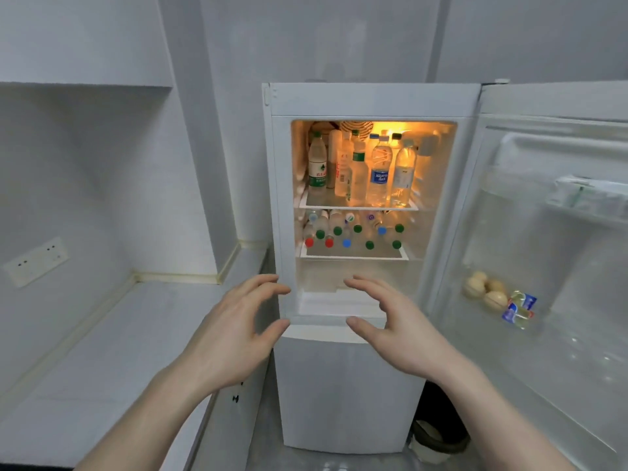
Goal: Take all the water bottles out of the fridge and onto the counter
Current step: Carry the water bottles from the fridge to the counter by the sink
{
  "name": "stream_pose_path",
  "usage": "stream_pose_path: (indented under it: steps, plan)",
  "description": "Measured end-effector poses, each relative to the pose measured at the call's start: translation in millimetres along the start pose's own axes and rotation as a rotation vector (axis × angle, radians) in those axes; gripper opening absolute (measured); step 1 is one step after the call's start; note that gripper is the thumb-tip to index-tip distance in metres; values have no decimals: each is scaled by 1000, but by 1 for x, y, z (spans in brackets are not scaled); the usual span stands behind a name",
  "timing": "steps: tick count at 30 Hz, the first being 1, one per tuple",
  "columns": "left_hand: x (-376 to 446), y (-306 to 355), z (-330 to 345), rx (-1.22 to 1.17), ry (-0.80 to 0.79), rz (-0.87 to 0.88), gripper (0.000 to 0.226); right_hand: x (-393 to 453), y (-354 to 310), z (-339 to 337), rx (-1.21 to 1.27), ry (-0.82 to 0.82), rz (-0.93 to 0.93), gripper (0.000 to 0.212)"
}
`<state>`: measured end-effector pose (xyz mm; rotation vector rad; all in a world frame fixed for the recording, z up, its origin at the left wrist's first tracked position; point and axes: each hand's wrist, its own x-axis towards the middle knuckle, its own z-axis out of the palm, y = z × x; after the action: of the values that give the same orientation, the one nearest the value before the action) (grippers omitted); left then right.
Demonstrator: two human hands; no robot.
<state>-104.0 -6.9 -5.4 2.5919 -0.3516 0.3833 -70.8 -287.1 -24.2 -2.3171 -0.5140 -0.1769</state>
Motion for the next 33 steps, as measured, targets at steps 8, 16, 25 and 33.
stream_pose_path:
  steps: [8, 16, 25, 33]
  plan:
    - [87, -36, -5, -17, -85, 130, 44, 60, 2, -3, 25, 173, 75, 65]
    - [179, -29, 19, -38, -121, 242, 47, 97, 37, -28, -6, 287, 128, 68]
    - [300, -14, 58, -53, -94, 287, 51, 193, 104, -58, 54, 357, 121, 70]
    - [420, 1, 87, -40, -86, 222, 66, 297, 154, -81, 157, 404, 119, 77]
